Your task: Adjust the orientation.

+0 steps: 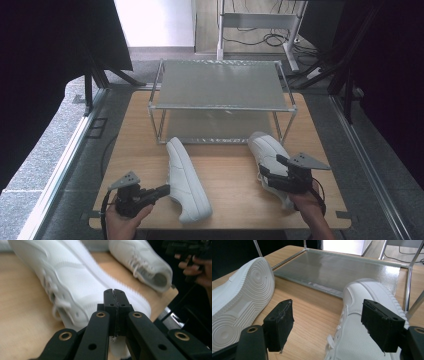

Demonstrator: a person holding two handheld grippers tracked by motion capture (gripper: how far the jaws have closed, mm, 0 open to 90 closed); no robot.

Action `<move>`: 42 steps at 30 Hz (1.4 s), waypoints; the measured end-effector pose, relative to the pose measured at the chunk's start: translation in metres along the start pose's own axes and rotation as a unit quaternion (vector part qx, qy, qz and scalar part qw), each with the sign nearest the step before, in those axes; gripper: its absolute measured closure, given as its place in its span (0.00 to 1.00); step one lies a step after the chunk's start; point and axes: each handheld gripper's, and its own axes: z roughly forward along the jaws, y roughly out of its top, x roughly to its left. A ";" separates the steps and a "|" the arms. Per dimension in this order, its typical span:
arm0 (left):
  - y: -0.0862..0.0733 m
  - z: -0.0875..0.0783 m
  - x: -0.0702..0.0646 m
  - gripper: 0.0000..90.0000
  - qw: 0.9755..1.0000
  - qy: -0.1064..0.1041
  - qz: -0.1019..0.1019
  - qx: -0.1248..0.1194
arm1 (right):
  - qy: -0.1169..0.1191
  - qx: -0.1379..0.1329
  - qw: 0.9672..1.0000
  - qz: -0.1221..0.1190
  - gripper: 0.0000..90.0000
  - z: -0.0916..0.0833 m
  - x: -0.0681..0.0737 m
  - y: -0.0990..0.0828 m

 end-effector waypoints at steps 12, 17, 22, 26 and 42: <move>-0.030 0.020 -0.003 1.00 0.998 0.002 0.003 0.055 | -0.007 0.000 1.000 -0.001 0.30 0.003 0.006 0.003; -0.030 0.034 -0.001 1.00 0.998 0.003 0.000 0.069 | -0.008 -0.001 1.000 0.004 0.30 0.003 0.004 0.003; -0.027 0.043 0.001 1.00 0.997 0.005 0.003 0.072 | -0.014 -0.014 1.000 0.014 0.31 0.000 0.002 0.003; -0.023 0.047 0.000 1.00 0.997 0.004 0.004 0.071 | -0.017 -0.025 0.999 0.027 0.32 -0.003 -0.002 0.005; 0.014 0.071 0.001 0.99 0.999 -0.006 0.015 0.052 | -0.028 -0.033 0.997 0.059 0.32 -0.007 -0.010 0.004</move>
